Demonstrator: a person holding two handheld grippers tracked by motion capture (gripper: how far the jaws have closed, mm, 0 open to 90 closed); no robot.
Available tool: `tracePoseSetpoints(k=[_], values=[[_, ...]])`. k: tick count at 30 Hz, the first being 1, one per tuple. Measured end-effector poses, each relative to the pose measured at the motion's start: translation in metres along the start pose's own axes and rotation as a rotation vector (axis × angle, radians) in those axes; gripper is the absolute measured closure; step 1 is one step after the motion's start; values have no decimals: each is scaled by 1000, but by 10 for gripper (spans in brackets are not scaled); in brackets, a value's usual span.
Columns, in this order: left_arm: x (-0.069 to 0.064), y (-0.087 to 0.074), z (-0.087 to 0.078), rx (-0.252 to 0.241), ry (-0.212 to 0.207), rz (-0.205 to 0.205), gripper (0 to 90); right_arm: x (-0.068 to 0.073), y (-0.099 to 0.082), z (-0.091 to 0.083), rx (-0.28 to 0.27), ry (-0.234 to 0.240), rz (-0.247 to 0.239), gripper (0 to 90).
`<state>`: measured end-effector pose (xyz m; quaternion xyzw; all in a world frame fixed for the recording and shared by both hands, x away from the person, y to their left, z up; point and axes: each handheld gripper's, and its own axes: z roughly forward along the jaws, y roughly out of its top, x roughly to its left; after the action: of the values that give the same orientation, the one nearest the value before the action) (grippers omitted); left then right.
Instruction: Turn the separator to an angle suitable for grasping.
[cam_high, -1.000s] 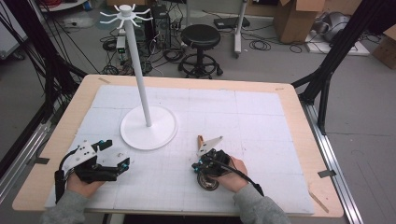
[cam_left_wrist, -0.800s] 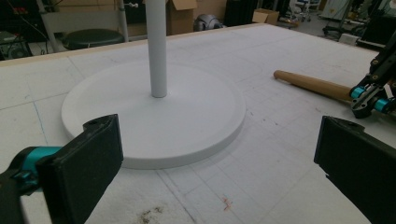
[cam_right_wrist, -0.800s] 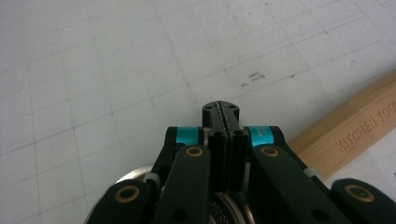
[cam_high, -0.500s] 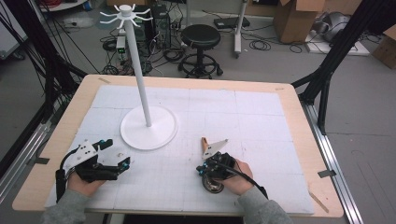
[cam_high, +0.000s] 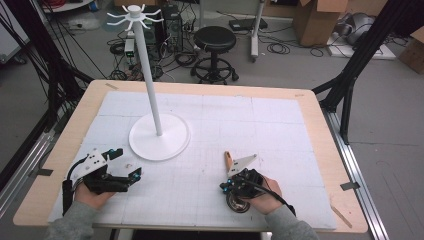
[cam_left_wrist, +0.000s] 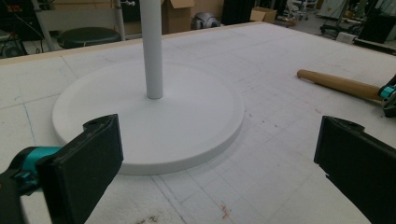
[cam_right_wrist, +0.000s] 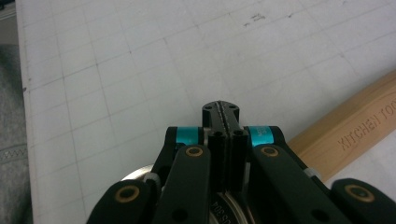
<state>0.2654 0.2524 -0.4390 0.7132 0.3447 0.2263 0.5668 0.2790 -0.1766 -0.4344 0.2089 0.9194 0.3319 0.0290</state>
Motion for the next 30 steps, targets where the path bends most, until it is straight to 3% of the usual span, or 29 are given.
tracePoseSetpoints(k=[30], values=[[0, 0, 0, -1, 1, -6, 18, 4, -37, -27, -22, 14, 57, 900]])
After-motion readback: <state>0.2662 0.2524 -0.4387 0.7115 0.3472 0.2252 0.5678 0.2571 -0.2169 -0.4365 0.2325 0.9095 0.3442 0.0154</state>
